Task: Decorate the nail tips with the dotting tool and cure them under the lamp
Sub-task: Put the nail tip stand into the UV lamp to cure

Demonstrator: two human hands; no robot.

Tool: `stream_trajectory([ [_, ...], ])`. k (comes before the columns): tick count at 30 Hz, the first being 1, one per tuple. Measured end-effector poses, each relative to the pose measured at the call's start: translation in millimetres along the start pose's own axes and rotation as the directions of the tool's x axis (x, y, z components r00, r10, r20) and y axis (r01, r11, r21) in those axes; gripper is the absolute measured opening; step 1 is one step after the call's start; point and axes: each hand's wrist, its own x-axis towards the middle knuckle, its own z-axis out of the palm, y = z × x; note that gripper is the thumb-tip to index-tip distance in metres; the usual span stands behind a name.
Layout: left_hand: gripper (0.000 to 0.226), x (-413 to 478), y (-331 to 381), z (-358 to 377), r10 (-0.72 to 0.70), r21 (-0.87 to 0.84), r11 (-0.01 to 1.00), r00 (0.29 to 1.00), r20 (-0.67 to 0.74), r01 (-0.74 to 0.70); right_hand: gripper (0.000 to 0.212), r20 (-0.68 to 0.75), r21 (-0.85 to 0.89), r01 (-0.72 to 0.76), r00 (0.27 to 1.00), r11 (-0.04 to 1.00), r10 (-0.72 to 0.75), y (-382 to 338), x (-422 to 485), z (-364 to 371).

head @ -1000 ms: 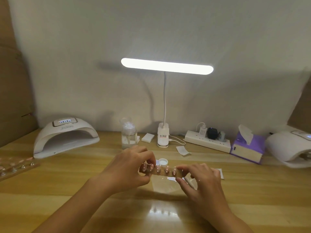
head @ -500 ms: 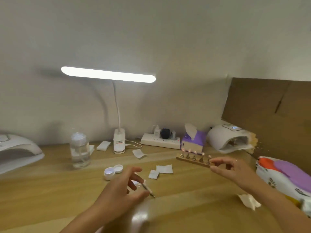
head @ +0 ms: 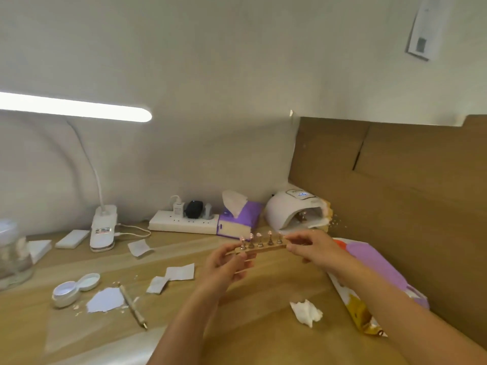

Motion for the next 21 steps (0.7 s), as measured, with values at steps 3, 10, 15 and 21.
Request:
stream_trajectory([
  [3,0.016,16.7,-5.4,11.5,0.002,-0.044,0.999,0.993,-0.121,-0.008,0.024,-0.051,-0.167,-0.043,0.998,0.985,0.035,-0.4,37.1,-15.4],
  [10,0.022,48.0,-26.7,34.0,0.097,-0.04,0.993,0.973,-0.211,-0.107,0.048,-0.245,-0.534,-0.102,0.969,0.839,-0.039,19.8,140.3,-67.3],
  [15,0.02,59.3,-35.6,28.1,0.099,-0.019,0.994,0.969,-0.227,-0.106,0.052,-0.19,-0.616,-0.16,0.98,0.771,0.051,38.5,188.2,-68.5],
  [21,0.019,60.6,-35.1,27.8,0.111,0.009,0.994,0.976,-0.186,-0.111,0.042,-0.193,-0.695,-0.157,0.981,0.702,0.028,39.8,209.8,-66.4],
])
